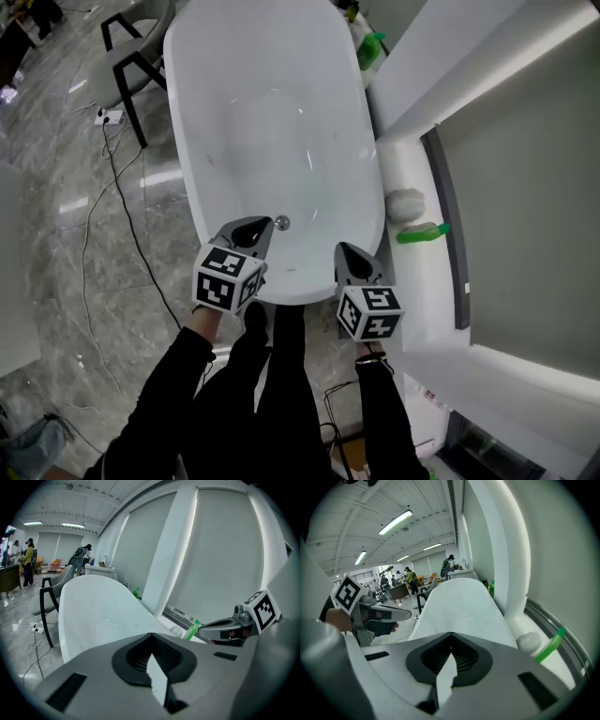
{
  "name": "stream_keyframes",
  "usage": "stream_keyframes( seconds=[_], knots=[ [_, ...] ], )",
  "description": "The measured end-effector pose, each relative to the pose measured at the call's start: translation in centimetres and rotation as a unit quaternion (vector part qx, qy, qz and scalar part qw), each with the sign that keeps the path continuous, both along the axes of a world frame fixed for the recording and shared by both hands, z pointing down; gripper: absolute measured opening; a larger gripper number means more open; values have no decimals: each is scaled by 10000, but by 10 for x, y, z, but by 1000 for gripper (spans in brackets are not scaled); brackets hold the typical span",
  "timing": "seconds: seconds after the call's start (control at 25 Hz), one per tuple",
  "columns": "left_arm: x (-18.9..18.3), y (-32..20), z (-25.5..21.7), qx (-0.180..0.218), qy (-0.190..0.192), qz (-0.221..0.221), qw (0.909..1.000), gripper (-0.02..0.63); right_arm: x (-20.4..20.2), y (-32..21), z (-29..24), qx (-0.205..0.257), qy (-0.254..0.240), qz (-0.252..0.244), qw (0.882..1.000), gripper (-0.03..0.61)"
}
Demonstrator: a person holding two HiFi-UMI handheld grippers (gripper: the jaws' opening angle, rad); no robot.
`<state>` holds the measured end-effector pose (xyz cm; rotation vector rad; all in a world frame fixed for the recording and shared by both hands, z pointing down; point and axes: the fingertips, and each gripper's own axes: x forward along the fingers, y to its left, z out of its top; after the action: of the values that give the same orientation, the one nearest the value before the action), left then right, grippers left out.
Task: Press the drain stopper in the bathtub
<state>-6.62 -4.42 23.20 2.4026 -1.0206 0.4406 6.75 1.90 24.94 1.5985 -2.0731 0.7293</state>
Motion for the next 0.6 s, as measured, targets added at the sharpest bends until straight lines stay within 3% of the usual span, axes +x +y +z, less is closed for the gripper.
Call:
stream_keyframes(
  seconds=[0.6],
  knots=[
    [39,-65,213,-1074,-570,-223,9923,6,19,-79,206,-1167,-269,-149,9927,-2]
  ],
)
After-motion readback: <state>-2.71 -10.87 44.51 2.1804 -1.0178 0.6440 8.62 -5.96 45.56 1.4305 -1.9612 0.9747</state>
